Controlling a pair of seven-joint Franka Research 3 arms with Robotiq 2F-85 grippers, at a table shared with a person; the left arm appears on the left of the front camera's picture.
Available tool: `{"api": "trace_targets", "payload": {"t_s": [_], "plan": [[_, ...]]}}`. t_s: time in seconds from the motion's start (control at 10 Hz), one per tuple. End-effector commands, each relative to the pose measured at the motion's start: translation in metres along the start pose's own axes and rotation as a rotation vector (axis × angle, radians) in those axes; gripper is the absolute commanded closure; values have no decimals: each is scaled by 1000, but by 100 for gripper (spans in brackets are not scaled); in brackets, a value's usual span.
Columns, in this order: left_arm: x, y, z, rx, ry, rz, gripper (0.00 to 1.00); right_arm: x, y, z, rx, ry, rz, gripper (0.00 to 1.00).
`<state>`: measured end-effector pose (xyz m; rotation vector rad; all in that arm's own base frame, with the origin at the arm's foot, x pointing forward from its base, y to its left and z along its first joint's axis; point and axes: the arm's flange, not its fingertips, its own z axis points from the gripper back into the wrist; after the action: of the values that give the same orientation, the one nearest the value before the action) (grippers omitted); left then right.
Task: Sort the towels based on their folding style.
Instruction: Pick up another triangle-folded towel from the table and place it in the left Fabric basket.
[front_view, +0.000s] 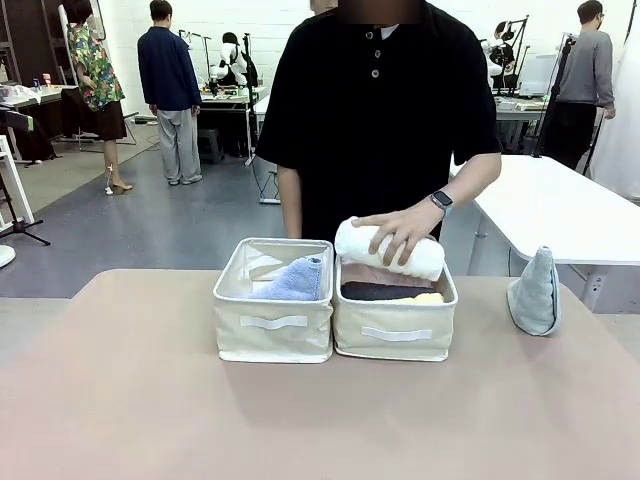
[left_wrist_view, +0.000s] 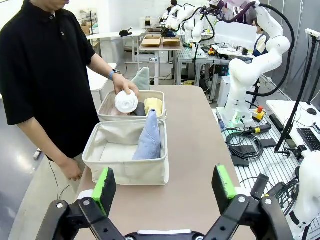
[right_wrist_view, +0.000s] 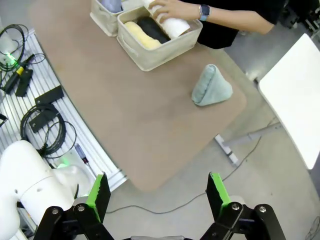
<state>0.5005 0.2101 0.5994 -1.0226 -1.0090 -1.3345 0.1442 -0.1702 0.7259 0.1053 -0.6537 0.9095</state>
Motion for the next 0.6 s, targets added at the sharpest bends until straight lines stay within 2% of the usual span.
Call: {"api": "trace_targets", "payload": {"t_s": [0.0,0.1,0.2,0.4,0.5], "plan": [[1,-2,1,-1,1,0,0,0,0,0,0,0,0,0],[1,-2,1,-1,1,0,0,21,-9,-20,-76,33,-98,0],[1,-2,1,-1,1,0,0,43,-17,-48,-145,110,-171,0],[1,-2,1,-1,1,0,0,75,-35,-104,-215,233,-220,0],[1,-2,1,-1,1,0,0,86,-51,-137,-227,273,-182,0]]}}
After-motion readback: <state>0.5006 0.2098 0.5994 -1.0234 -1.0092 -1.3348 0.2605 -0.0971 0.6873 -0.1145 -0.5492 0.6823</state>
